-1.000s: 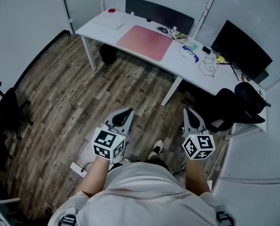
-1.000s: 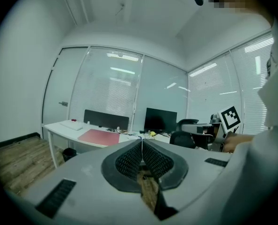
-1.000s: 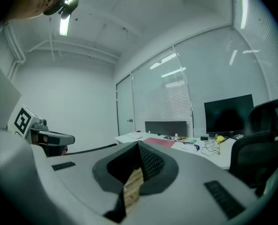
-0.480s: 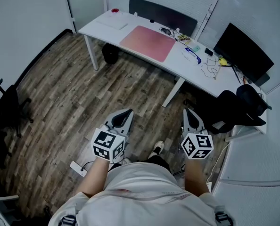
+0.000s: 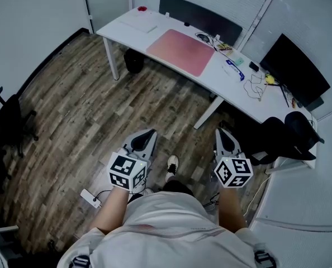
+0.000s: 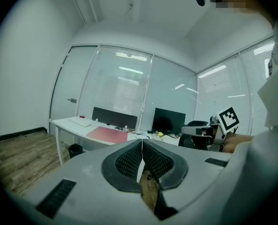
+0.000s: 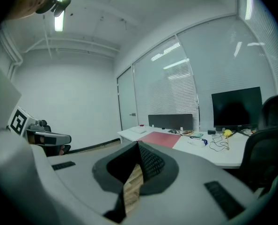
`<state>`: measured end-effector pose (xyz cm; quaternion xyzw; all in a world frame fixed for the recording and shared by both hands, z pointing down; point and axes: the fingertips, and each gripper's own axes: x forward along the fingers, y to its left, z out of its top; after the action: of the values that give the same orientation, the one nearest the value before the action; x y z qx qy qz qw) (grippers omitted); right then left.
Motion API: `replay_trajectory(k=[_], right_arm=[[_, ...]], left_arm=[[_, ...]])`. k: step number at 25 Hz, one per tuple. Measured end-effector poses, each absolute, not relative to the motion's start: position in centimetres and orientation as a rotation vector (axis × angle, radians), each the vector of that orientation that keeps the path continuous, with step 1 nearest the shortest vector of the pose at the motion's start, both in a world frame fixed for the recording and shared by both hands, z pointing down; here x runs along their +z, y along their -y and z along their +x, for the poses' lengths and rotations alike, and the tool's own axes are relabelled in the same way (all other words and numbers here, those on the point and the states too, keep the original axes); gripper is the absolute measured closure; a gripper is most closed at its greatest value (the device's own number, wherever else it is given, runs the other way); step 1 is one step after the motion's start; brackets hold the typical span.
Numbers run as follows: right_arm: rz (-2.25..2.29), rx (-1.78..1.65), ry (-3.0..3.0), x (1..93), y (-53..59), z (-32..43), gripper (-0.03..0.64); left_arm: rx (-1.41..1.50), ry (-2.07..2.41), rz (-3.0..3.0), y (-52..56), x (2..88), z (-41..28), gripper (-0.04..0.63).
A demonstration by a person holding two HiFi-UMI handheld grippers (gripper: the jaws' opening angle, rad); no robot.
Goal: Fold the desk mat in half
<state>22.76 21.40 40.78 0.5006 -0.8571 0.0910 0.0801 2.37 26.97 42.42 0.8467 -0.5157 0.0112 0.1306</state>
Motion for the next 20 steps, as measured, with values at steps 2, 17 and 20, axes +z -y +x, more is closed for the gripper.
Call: replay_trajectory(k=[2,17,20], right_arm=[[1.475,0.26,2.582,40.8,-20.0,22.1,0.566],[1.374,0.305,2.646,40.0,-3.1,21.9,0.566],[1.372,0.321,2.652,39.7,0.8,23.6,0.565]], left_arm=[[0.035,1.513,2.443,-25.9,42.4,1.8,0.58],[0.056,1.613,2.392,-10.8,40.2,1.6,0.58],[0.083,1.62,2.403,-7.2,39.6,3.4,0.58]])
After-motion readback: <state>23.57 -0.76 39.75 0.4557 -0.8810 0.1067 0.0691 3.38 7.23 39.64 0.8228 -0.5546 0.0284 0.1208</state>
